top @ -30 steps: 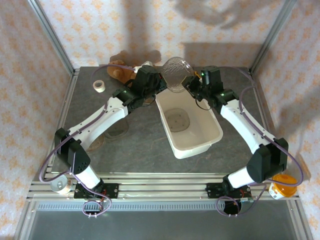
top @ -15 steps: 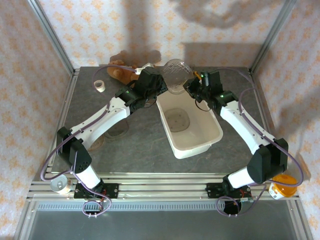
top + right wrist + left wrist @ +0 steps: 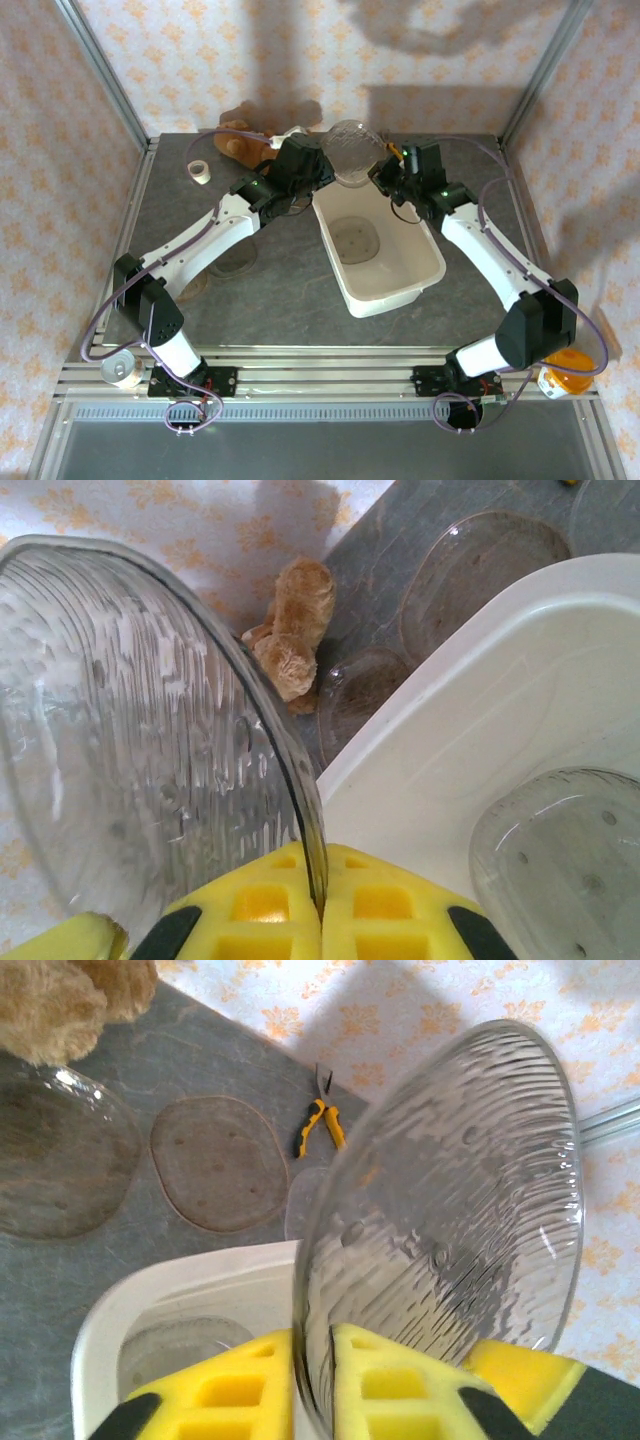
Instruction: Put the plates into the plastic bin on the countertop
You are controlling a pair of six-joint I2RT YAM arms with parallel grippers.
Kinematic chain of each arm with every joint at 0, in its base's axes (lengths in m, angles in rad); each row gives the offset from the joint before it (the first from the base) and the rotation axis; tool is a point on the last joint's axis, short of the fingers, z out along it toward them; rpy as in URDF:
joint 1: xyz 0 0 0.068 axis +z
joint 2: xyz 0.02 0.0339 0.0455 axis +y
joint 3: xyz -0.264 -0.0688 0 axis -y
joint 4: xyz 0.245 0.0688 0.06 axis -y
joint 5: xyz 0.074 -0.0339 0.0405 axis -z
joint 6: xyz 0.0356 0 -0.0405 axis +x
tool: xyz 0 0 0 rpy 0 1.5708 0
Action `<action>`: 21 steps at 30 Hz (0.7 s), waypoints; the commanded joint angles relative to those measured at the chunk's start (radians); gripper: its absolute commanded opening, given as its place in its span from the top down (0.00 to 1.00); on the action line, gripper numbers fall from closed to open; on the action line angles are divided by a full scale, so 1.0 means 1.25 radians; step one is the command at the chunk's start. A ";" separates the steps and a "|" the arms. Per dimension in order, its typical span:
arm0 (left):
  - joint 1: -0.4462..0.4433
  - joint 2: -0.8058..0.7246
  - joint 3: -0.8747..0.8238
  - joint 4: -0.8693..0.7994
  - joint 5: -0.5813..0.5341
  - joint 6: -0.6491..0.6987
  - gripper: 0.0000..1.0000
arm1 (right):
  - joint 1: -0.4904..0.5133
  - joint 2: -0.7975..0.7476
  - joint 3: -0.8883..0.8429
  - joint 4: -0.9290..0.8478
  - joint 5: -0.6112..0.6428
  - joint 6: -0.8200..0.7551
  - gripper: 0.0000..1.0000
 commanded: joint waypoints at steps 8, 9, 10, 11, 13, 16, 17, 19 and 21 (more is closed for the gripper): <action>0.018 -0.077 -0.028 0.006 -0.070 0.051 0.53 | 0.000 -0.060 -0.026 -0.101 0.076 0.012 1.00; 0.025 -0.083 -0.034 0.005 -0.068 0.056 0.52 | 0.000 -0.071 -0.034 -0.105 0.080 0.016 1.00; 0.036 -0.089 -0.042 0.006 -0.063 0.060 0.52 | 0.001 -0.084 -0.042 -0.113 0.087 0.021 1.00; 0.048 -0.093 -0.051 0.006 -0.054 0.062 0.52 | 0.000 -0.097 -0.050 -0.125 0.095 0.025 1.00; 0.068 -0.098 -0.064 0.001 -0.036 0.067 0.51 | 0.000 -0.119 -0.063 -0.147 0.108 0.034 1.00; 0.093 -0.096 -0.077 -0.013 -0.008 0.081 0.51 | 0.002 -0.143 -0.074 -0.188 0.116 0.048 1.00; 0.100 -0.094 -0.079 -0.017 0.002 0.087 0.50 | 0.005 -0.150 -0.080 -0.199 0.120 0.054 1.00; 0.111 -0.089 -0.086 -0.017 0.022 0.098 0.50 | 0.015 -0.164 -0.093 -0.216 0.134 0.066 1.00; 0.122 -0.084 -0.089 -0.021 0.040 0.104 0.50 | 0.029 -0.177 -0.108 -0.233 0.153 0.086 1.00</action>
